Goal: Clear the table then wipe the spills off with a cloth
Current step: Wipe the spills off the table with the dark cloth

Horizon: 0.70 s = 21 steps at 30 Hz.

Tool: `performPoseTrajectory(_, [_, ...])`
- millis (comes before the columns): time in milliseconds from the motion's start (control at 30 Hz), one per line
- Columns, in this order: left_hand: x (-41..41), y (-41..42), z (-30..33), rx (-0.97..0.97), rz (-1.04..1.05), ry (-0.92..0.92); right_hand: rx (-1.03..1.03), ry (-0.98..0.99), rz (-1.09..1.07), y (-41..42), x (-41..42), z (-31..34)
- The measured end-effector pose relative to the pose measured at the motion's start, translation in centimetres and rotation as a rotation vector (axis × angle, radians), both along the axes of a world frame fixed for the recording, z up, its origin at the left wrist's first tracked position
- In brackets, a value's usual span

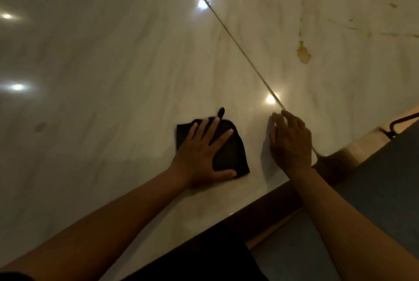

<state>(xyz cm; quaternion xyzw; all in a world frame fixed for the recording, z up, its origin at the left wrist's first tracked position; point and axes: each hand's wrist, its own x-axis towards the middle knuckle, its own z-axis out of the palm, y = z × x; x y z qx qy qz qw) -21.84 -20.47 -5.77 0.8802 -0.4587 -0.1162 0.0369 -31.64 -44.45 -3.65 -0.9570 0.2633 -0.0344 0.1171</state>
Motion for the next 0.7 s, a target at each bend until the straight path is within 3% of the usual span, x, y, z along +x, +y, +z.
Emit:
performPoseTrajectory(200, [7.2,-9.4,0.3,0.032,0.27,0.002,0.017,-0.011,0.077,-5.2,0.1,-0.4])
performPoseTrajectory(400, [-4.0,-11.0,0.3,-0.07,-0.075,0.05,0.061,-0.039,-0.149,-8.1,-2.5,0.6])
performPoseTrajectory(500, [-4.0,-11.2,-0.1,-0.053,-0.136,0.039,0.003,0.049,-0.167,-8.9,-4.7,0.8])
performPoseTrajectory(600, [-0.5,-14.1,-0.2,-0.049,-0.122,0.003,0.023,0.124,-0.155,-8.7,-6.3,0.0])
performPoseTrajectory(700, [1.1,-17.3,-0.1,-0.005,0.029,0.0,0.061,0.156,-0.144,-8.9,-6.5,-0.3])
